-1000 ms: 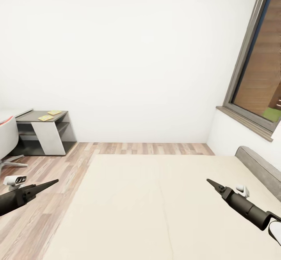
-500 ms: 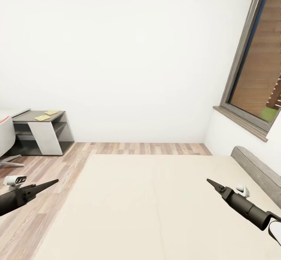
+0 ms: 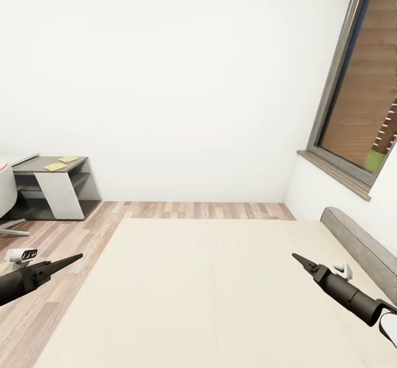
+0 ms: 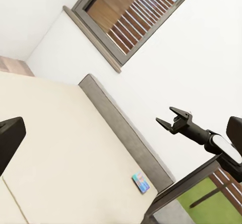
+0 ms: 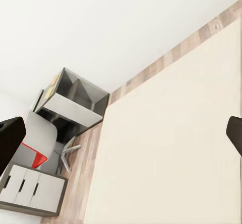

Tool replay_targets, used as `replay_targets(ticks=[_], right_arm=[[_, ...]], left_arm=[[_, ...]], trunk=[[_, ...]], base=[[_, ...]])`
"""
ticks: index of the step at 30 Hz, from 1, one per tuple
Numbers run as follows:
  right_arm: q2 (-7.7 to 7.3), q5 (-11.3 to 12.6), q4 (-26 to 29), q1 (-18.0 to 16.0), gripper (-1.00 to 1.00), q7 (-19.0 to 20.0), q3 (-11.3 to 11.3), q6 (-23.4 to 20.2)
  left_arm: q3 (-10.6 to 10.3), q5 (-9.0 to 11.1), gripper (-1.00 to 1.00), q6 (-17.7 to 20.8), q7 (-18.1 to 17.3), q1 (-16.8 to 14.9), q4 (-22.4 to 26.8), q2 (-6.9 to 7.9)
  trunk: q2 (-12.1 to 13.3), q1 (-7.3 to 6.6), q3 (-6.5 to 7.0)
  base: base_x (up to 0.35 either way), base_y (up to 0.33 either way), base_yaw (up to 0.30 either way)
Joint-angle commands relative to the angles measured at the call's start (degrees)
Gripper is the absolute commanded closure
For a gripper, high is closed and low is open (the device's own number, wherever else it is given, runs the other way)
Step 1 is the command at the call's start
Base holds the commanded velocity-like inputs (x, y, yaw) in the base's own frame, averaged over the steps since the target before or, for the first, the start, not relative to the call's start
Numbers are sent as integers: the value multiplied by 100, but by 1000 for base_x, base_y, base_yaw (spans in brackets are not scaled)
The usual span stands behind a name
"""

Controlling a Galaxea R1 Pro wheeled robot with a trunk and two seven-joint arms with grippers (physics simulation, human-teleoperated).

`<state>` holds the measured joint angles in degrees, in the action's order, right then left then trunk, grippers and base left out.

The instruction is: Put all the toys in the child's room - the three board games (two on the bed and one on the table), the two jigsaw puzzles on the table, and the tennis ball on the table - inside the toy box on the table in the child's room.

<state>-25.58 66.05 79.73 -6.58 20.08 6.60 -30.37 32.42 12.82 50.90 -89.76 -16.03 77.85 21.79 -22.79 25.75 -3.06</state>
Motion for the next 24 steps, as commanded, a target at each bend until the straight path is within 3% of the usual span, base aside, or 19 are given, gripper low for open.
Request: replay_targets(ticks=[1,24], right_arm=[[0,30,-1,-5,-100,5,8,-39],[0,30,-1,-6,-100,5,8,-39]], left_arm=[[1,-7,-100,62,-24,-5,2,1],[1,-7,-100,61,-24,-5,2,1]], trunk=[[-13,4,-13],[-13,4,-13]], base=[[0,-158,0],[0,-158,0]])
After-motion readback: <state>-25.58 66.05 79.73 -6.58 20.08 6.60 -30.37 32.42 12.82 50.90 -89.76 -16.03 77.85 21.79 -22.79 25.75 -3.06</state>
